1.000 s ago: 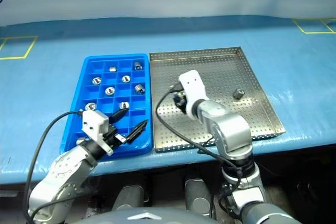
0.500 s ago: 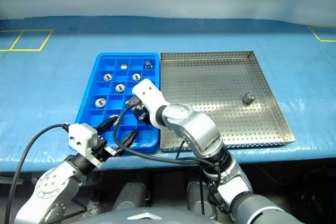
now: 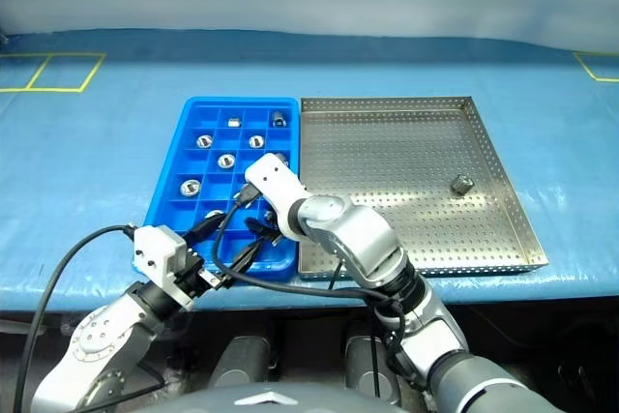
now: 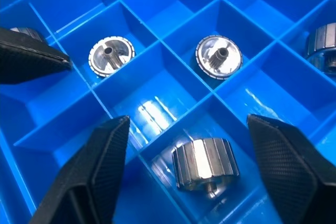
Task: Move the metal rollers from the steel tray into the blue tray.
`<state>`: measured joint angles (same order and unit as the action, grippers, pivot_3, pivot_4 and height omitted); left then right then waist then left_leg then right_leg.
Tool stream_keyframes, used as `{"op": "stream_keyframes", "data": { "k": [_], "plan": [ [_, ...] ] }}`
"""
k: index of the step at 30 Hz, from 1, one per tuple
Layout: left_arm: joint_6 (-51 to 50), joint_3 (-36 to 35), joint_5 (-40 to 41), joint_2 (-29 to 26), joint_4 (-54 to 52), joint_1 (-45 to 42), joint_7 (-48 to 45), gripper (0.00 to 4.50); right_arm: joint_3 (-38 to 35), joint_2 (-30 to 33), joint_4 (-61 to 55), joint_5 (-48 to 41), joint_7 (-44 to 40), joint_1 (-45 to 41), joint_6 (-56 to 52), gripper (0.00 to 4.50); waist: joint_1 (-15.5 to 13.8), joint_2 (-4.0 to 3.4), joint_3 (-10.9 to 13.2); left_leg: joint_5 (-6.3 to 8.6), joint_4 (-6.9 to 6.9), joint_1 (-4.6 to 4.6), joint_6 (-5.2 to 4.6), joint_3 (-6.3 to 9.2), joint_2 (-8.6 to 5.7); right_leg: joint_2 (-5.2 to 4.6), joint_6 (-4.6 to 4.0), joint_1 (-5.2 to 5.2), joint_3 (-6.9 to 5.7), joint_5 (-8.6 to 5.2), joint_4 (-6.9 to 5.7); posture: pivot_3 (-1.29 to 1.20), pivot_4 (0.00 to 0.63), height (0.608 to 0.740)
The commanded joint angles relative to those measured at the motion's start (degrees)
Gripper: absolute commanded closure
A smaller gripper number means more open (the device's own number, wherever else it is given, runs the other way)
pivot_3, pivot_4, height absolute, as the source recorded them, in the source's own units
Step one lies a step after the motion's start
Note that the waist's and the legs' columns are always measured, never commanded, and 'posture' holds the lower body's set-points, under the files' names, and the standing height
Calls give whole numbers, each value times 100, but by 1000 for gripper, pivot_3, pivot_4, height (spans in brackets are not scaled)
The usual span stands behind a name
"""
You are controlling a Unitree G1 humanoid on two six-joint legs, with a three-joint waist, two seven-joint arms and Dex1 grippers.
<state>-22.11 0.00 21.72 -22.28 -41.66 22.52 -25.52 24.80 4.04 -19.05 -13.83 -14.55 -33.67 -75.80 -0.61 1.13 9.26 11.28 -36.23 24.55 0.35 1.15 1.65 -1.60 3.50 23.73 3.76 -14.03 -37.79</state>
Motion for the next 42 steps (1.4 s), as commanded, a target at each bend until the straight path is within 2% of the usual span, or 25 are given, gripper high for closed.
{"op": "stream_keyframes", "data": {
  "k": [1,6,8,10,17,21,29,39,40,42],
  "plan": [
    [-33,31,143,-52,-175,-313,-69,0,-546,26,-430,30,176,177,-49,49,-22,2,-1,0,-4,2,0,0,0,-1,0,0,-2,0,2,63,150,740],
    [-381,207,170,69,17,-983,141,0,-1497,237,-873,118,336,238,502,49,52,-1,1,0,-14,19,0,-12,0,-3,8,-13,3,8,-1,14,150,740],
    [-554,392,111,175,188,-1328,234,0,-2047,386,-570,363,669,196,870,49,107,0,0,0,-13,17,0,-11,1,2,11,-15,2,10,-4,-14,150,740],
    [-646,487,85,224,279,-1497,274,0,-2294,464,-327,504,844,188,1129,49,175,0,0,0,-13,16,-1,-9,2,8,16,-16,5,12,-5,-28,150,740],
    [-845,772,129,360,528,-1909,253,0,-3451,417,1472,877,1759,45,2524,49,423,-1,1,-1,7,14,-1,-18,1,13,25,-9,20,45,-5,-58,150,740],
    [-958,819,128,436,579,-2009,324,0,-3928,373,2405,925,2266,-70,3182,49,465,-2,1,-1,8,13,-2,-18,-1,14,26,-10,24,47,-5,-56,150,740],
    [-1034,944,145,492,576,-2027,299,0,-4556,366,3430,877,3044,-128,3934,49,473,-4,3,-2,6,12,-3,-19,-3,14,30,-13,29,50,-5,-46,150,740],
    [-1060,1004,160,524,543,-1980,296,0,-4737,332,3964,752,3214,-45,4149,49,473,-14,2,-2,6,9,-4,-19,-3,16,30,-16,31,50,-5,-40,150,740],
    [-1065,1003,161,526,538,-1975,293,0,-4736,335,3998,742,3216,-45,4167,448,473,-14,2,-2,6,9,-4,-19,-3,16,30,-17,31,50,-5,-40,150,740],
    [-1072,995,165,531,533,-1969,288,0,-4726,338,4009,719,3225,-41,4181,912,470,-14,2,-2,5,7,-4,-19,-3,16,30,-19,31,50,-5,-38,150,740]
  ]
}}
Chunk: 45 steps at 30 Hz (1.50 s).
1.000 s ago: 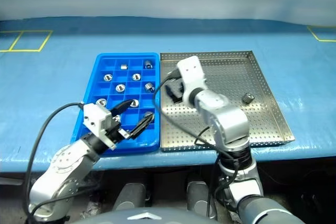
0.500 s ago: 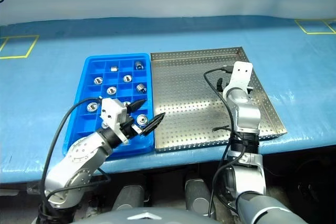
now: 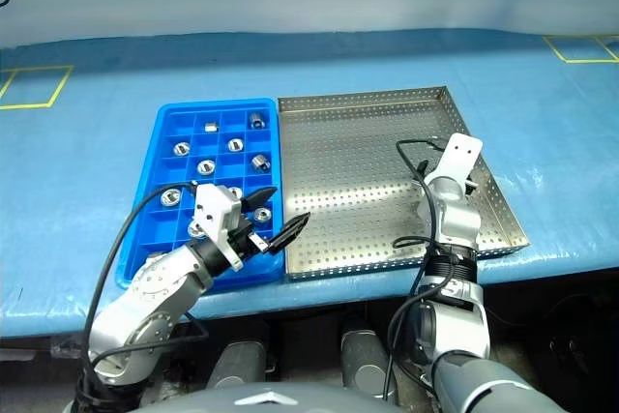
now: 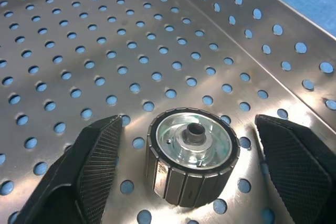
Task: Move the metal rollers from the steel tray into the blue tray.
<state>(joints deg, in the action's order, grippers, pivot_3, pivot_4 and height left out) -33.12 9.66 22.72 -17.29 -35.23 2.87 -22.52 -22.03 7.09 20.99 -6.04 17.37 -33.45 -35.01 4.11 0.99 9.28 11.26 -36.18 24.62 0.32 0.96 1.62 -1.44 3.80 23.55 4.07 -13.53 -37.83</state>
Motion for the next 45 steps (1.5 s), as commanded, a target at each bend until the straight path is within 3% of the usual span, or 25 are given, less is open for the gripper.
{"op": "stream_keyframes", "data": {
  "k": [1,6,11,16,21,33,45],
  "plan": [
    [29,20,66,33,-109,-1,-15,0,-33,30,-18,-70,37,-59,96,1295,-3,-1,0,0,0,-1,0,0,0,0,0,-1,0,0,0,-38,150,740],
    [76,-88,83,-19,-138,75,-53,0,131,-127,-671,-160,15,32,-261,2796,-18,-2,-1,0,-1,0,-1,1,0,0,0,-1,0,0,0,-35,150,740],
    [350,-317,29,-118,-239,253,-65,0,841,-339,-1904,-207,-341,116,-1323,2782,15,-14,3,0,1,2,-1,1,3,3,-1,8,1,0,-5,-8,150,740],
    [670,-825,-32,-175,-413,633,57,0,2440,-243,-3245,-548,-1509,-91,-2578,2782,-7,-15,3,0,2,0,-1,7,8,6,-8,9,-4,-4,-12,49,150,740],
    [1029,-1321,-211,-226,-771,1372,209,0,3504,-215,-3612,-836,-2401,-458,-2966,2782,-137,-14,3,0,5,5,0,17,7,4,-13,8,-15,-9,-6,130,150,740],
    [2308,-1956,-446,287,-1232,3276,356,0,4745,-647,-3759,-1255,-3318,-382,-3472,2782,-593,7,0,1,6,6,2,19,10,-8,-40,12,-36,-51,2,268,150,740],
    [2330,-1809,-205,171,-1221,3391,132,0,5047,-558,-4032,-1384,-3493,35,-3948,2782,-671,9,1,7,10,15,11,13,12,-18,-42,27,-39,-56,10,250,150,740]
  ]
}}
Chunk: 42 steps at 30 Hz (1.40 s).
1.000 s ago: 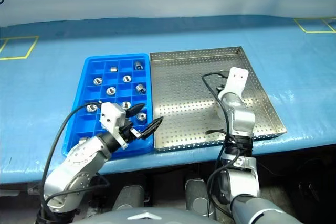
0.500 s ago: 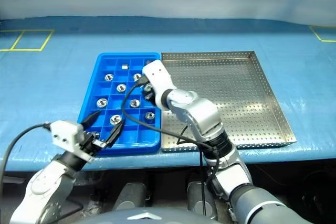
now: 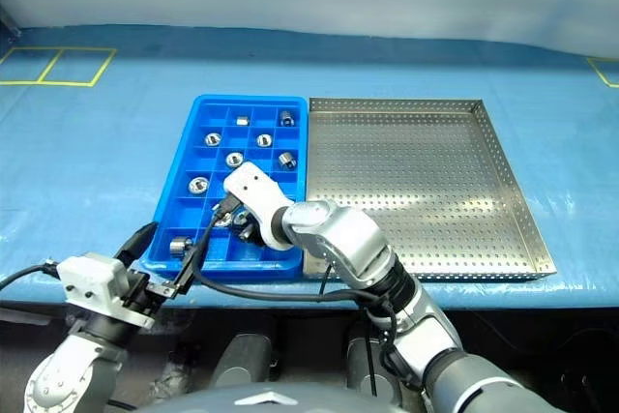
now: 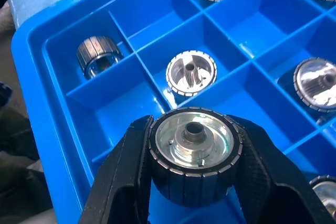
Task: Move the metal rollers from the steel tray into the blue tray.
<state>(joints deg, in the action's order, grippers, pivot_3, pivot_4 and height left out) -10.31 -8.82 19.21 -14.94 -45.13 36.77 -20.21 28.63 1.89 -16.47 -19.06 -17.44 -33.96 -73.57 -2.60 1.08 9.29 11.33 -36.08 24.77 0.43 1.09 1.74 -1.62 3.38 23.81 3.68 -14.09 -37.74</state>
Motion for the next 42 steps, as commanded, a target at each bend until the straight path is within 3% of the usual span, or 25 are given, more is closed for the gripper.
{"op": "stream_keyframes", "data": {
  "k": [1,11,18,20,24,32,36,42],
  "plan": [
    [24,53,172,-84,-232,2,-132,0,-37,-58,-271,-103,3,150,-177,2782,0,1,0,0,3,0,0,0,0,1,-2,-1,0,-1,0,250,150,740],
    [-58,29,368,-206,-226,11,-239,0,-83,-339,-274,-237,-16,513,-469,2782,33,3,-2,2,9,-6,3,0,2,5,-7,-6,-3,-6,-1,243,150,740],
    [-121,28,423,-276,-210,-50,-247,0,-75,-479,-371,-279,-54,542,-393,416,43,3,-2,4,11,-10,5,1,13,16,-12,-5,-5,-10,-2,230,150,740],
    [-147,35,440,-305,-199,-98,-263,0,-64,-457,-411,-257,-34,519,-328,19,44,3,-2,4,10,-11,5,1,15,16,-11,-5,-6,-10,-3,222,150,740],
    [-262,31,572,-392,-157,-355,-290,0,-437,-407,-642,-245,-15,458,-14,19,45,2,-2,4,8,-10,6,0,16,16,-11,-2,-6,-10,-2,178,150,740],
    [-646,263,858,-600,150,-1577,-474,0,-1925,-191,-1078,-291,104,303,602,19,117,2,-2,3,1,-8,5,-1,10,15,-8,-11,-7,-7,-4,28,150,740],
    [-806,339,913,-588,546,-2340,-456,0,-2035,319,-1474,79,306,593,1154,19,273,3,-3,3,1,-8,5,0,4,17,-5,-14,-2,2,-6,-33,150,740],
    [-883,455,98,-409,1470,-3399,243,0,-1835,1162,-1929,976,675,1932,2430,19,487,6,-6,2,1,-9,5,3,-6,17,35,-19,10,23,-8,-92,150,740]
  ]
}}
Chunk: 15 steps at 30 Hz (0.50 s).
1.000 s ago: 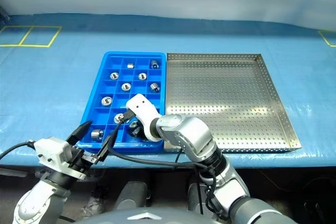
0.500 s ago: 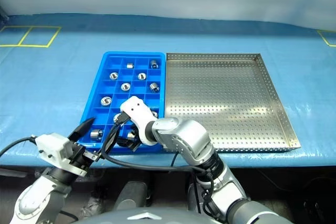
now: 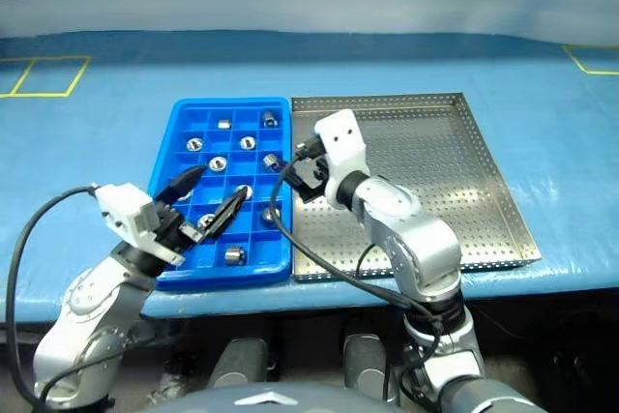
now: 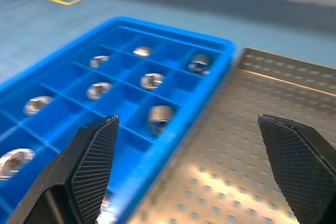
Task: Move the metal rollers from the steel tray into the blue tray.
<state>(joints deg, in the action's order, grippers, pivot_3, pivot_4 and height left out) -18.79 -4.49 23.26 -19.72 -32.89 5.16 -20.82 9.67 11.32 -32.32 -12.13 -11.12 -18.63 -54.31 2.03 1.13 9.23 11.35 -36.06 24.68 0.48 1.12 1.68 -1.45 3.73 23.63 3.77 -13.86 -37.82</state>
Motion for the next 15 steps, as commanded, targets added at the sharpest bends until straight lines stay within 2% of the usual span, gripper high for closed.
{"op": "stream_keyframes", "data": {
  "k": [1,4,8,15],
  "plan": [
    [-62,15,-345,105,360,-337,370,0,58,302,-394,347,59,646,667,19,53,1,-1,0,0,-1,0,-1,-1,0,3,-2,5,1,1,-99,150,740],
    [-88,21,-562,177,650,-550,567,0,-14,467,-505,462,89,1290,909,19,209,1,0,0,-1,-1,0,-7,-1,0,8,2,14,4,0,-112,150,740],
    [-133,-130,-794,382,960,-766,1027,0,-189,458,-720,534,180,2007,1178,19,277,1,-1,-1,-6,-7,-1,-4,4,7,19,0,14,-2,-8,-133,150,740],
    [-148,-310,-1097,429,1100,-761,1331,0,-235,368,-897,707,316,2446,1571,19,337,2,-1,-1,-29,-7,0,-6,3,6,23,-9,19,1,-10,-150,150,740]
  ]
}}
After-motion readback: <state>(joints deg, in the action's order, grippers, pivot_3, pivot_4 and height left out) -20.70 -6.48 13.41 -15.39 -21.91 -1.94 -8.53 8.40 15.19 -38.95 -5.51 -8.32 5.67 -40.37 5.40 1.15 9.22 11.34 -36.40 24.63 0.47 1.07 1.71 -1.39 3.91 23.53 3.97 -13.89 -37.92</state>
